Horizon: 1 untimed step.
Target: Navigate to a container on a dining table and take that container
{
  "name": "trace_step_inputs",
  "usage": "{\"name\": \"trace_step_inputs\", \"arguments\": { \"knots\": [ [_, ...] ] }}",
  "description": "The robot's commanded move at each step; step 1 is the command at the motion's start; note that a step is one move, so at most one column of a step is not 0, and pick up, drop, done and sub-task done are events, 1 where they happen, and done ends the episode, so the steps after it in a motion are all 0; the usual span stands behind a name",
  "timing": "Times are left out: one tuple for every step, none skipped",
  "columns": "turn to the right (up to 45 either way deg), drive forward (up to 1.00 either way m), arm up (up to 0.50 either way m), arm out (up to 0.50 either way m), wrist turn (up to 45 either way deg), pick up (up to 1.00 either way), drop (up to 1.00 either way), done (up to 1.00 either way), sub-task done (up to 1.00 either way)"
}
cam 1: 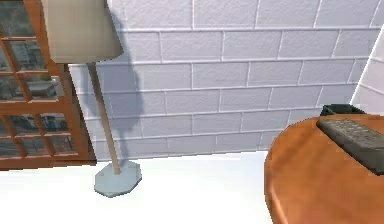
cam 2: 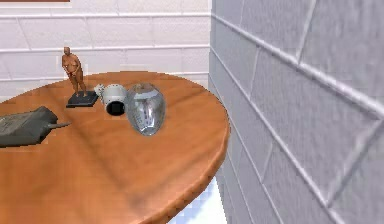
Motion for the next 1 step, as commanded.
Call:
{"name": "trace_step_inputs", "arguments": {
  "knots": [
    [-9.0,0.0,0.0,0.0,0.0,0.0,0.0,0.0,0.0]
  ]
}}
